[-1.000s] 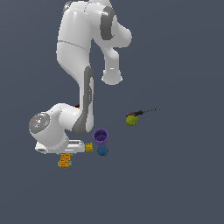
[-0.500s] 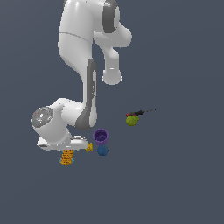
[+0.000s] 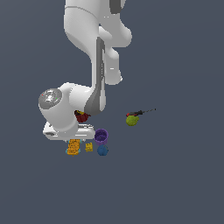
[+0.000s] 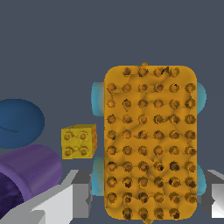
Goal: Pick up a designated object from a clutter of objects.
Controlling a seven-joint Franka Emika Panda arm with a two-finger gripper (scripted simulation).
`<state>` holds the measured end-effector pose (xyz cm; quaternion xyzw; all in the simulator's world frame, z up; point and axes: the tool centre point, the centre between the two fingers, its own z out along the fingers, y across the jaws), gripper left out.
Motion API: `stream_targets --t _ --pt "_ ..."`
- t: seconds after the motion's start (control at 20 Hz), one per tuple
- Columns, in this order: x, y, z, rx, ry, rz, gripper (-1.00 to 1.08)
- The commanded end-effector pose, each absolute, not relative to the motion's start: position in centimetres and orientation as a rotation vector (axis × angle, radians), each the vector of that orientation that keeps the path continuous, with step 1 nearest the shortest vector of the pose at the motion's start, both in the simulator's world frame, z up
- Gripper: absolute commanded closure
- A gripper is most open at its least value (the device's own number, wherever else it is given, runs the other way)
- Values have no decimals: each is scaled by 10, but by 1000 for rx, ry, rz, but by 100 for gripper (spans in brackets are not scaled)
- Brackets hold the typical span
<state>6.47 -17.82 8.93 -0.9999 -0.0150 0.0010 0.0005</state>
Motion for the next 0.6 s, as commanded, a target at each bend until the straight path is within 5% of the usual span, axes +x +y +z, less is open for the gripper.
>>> stream_targets --t 0.0,0.55 --pt "56 -165 108 -3140 -48 1 108" --pt "17 -105 191 -3140 -48 1 108"
